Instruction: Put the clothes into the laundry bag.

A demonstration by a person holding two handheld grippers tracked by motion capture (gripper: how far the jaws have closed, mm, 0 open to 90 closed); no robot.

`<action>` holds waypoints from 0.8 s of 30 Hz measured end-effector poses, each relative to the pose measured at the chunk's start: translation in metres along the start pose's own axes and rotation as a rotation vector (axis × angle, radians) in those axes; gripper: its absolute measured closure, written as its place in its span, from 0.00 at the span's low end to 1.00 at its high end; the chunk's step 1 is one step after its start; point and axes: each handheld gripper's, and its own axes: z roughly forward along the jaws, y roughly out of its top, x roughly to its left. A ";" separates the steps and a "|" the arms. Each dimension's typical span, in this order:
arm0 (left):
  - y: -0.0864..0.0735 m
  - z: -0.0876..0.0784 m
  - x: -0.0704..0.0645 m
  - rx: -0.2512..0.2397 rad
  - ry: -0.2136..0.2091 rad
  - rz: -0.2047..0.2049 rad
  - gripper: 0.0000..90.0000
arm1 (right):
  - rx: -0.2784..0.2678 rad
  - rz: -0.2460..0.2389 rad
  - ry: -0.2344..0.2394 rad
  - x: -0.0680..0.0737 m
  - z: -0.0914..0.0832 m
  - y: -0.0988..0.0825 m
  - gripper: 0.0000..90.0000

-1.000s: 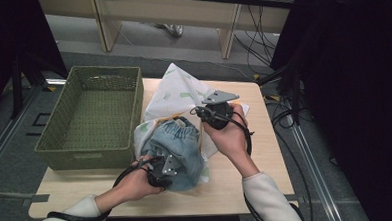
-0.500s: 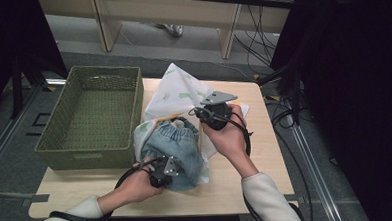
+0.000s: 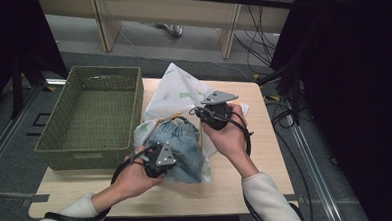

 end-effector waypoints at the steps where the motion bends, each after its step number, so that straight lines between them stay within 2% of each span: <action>1: 0.001 -0.001 0.001 -0.006 0.006 -0.001 0.99 | -0.001 0.000 -0.001 0.000 0.000 0.000 1.00; 9: 0.025 -0.008 0.018 -0.100 0.080 -0.022 0.99 | -0.002 -0.003 0.020 0.004 0.000 0.001 1.00; 14: 0.036 -0.010 0.027 -0.132 0.103 -0.038 0.99 | -0.011 -0.009 0.017 0.005 -0.004 0.003 1.00; 24: 0.044 -0.021 0.034 -0.174 0.136 -0.047 0.99 | -0.046 -0.016 0.025 0.008 -0.011 0.009 1.00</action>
